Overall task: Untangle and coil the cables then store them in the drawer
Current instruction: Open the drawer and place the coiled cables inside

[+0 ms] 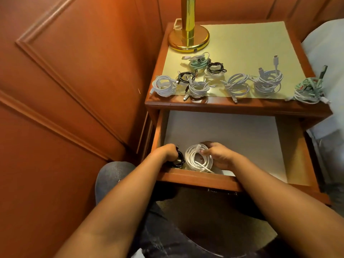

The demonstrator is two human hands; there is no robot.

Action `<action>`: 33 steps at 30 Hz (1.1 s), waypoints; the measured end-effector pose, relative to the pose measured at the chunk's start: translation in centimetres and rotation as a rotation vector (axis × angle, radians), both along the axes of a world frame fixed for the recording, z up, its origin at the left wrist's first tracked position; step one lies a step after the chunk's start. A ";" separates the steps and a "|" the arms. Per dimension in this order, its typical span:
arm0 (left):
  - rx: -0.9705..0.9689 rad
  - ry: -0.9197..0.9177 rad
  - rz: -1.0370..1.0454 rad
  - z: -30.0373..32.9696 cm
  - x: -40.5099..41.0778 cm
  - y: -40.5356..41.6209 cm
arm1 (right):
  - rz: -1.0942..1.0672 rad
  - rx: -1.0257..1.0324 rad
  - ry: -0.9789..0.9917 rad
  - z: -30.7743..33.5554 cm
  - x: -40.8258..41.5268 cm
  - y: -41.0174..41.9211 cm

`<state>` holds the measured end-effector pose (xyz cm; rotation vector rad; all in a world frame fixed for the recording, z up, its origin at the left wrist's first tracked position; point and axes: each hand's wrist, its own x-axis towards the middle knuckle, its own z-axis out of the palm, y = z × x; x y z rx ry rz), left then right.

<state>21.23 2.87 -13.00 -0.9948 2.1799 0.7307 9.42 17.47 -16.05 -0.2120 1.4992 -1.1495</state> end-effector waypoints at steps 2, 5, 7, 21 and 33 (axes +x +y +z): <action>-0.031 -0.002 -0.007 0.1 0.0 0.3 | 0.090 0.031 0.131 0.4 0.0 0.0; 0.011 -0.002 0.023 0.3 0.2 0.4 | 0.213 0.086 0.342 0.9 0.0 0.1; 0.107 0.032 0.124 0.3 0.5 0.2 | 0.254 0.121 0.458 0.8 -0.1 0.2; 0.152 0.327 0.259 1.1 2.7 0.6 | 0.405 0.231 0.726 1.6 0.9 1.0; 0.052 0.277 0.162 0.6 2.6 0.8 | 0.578 0.288 0.823 1.9 1.8 1.0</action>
